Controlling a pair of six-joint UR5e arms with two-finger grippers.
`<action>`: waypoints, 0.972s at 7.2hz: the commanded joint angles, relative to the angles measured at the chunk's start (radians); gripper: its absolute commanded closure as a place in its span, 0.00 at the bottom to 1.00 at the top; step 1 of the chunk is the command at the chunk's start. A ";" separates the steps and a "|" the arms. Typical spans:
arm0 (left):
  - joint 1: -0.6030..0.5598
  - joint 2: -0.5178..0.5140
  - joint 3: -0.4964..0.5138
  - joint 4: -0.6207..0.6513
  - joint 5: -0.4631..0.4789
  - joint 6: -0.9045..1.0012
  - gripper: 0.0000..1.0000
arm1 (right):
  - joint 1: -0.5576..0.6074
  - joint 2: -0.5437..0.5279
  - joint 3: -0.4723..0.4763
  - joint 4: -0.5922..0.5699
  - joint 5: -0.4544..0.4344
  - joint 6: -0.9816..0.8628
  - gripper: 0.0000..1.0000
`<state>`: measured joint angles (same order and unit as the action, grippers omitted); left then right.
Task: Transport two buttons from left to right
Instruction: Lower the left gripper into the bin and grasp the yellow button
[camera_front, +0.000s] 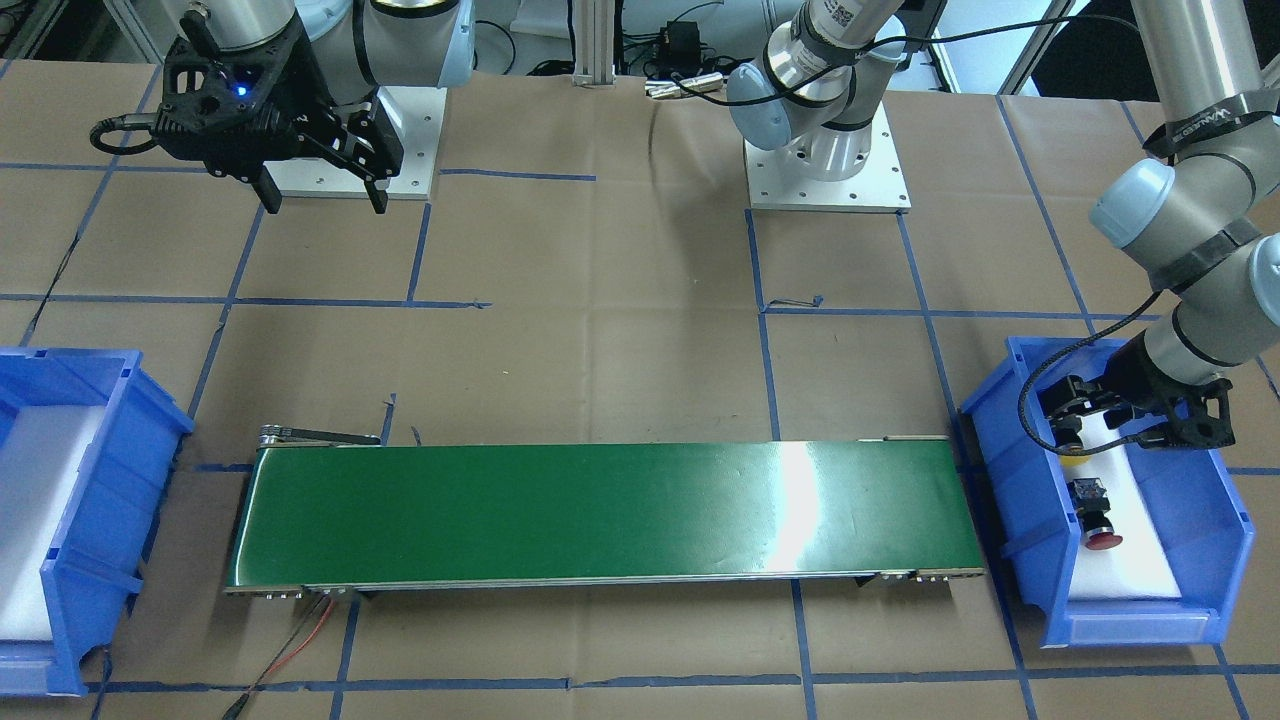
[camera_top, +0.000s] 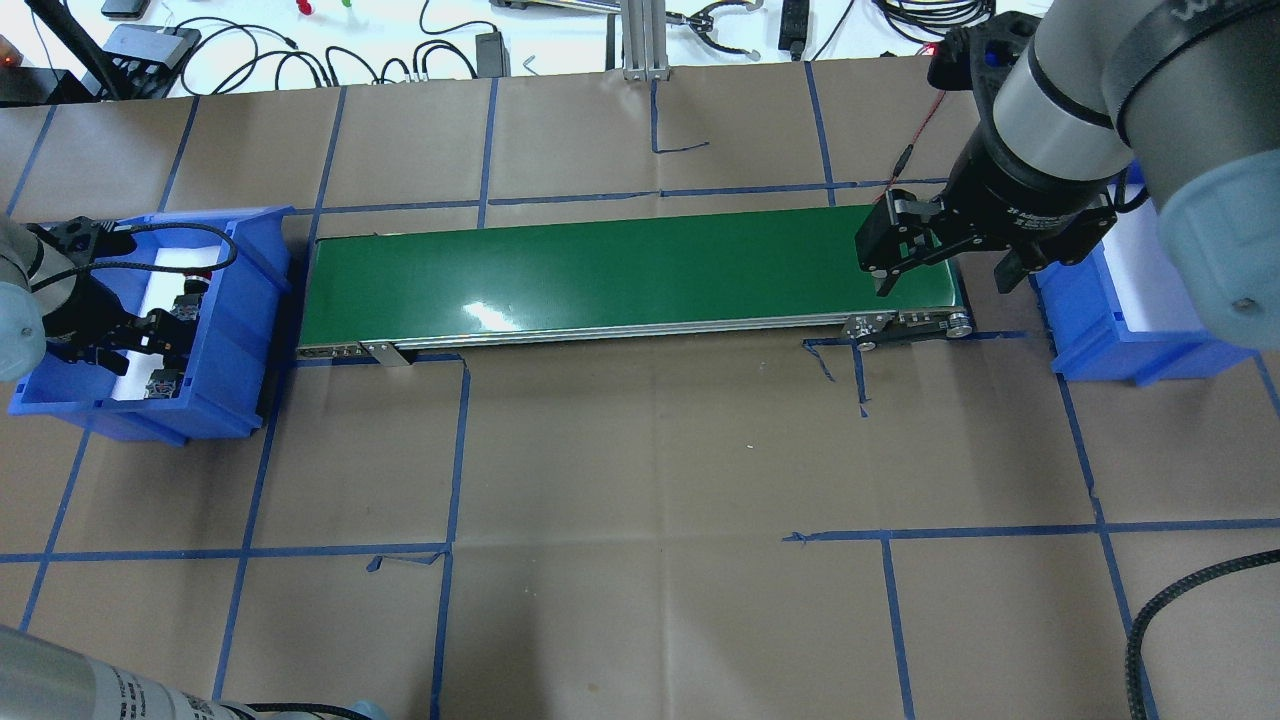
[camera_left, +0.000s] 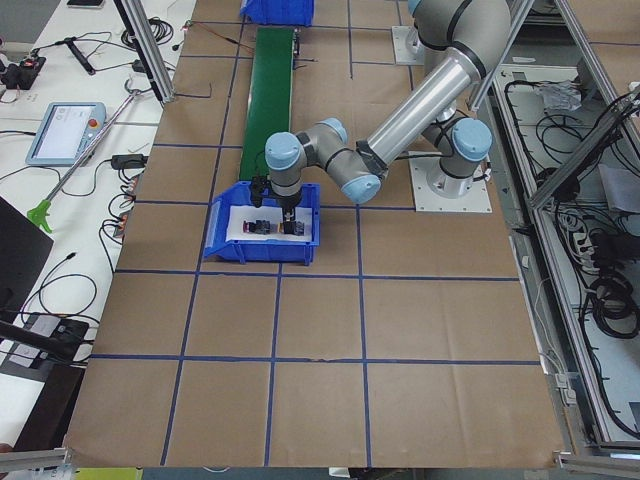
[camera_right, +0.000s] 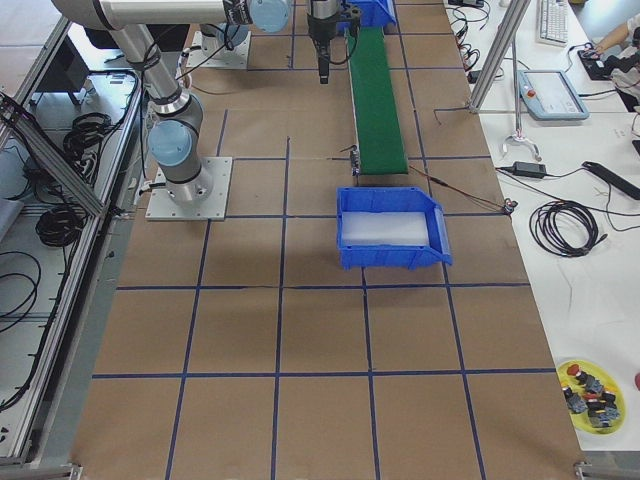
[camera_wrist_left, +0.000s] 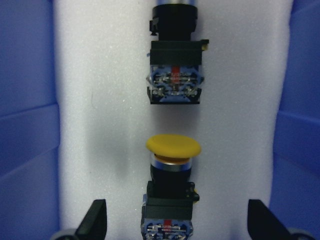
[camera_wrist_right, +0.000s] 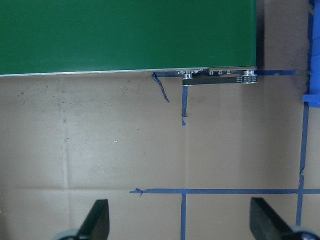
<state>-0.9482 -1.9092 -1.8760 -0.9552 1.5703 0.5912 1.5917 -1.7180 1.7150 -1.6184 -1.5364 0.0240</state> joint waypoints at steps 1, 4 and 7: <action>0.000 -0.016 -0.047 0.054 0.005 -0.001 0.01 | -0.001 0.000 0.002 0.000 0.001 0.001 0.00; 0.002 -0.031 -0.052 0.075 0.014 0.001 0.11 | 0.001 0.000 0.008 0.000 0.002 0.001 0.00; 0.002 -0.021 -0.040 0.062 0.013 -0.005 0.58 | -0.001 0.000 0.008 0.000 0.002 0.001 0.00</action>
<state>-0.9470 -1.9349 -1.9196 -0.8887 1.5842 0.5894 1.5903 -1.7180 1.7223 -1.6184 -1.5347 0.0246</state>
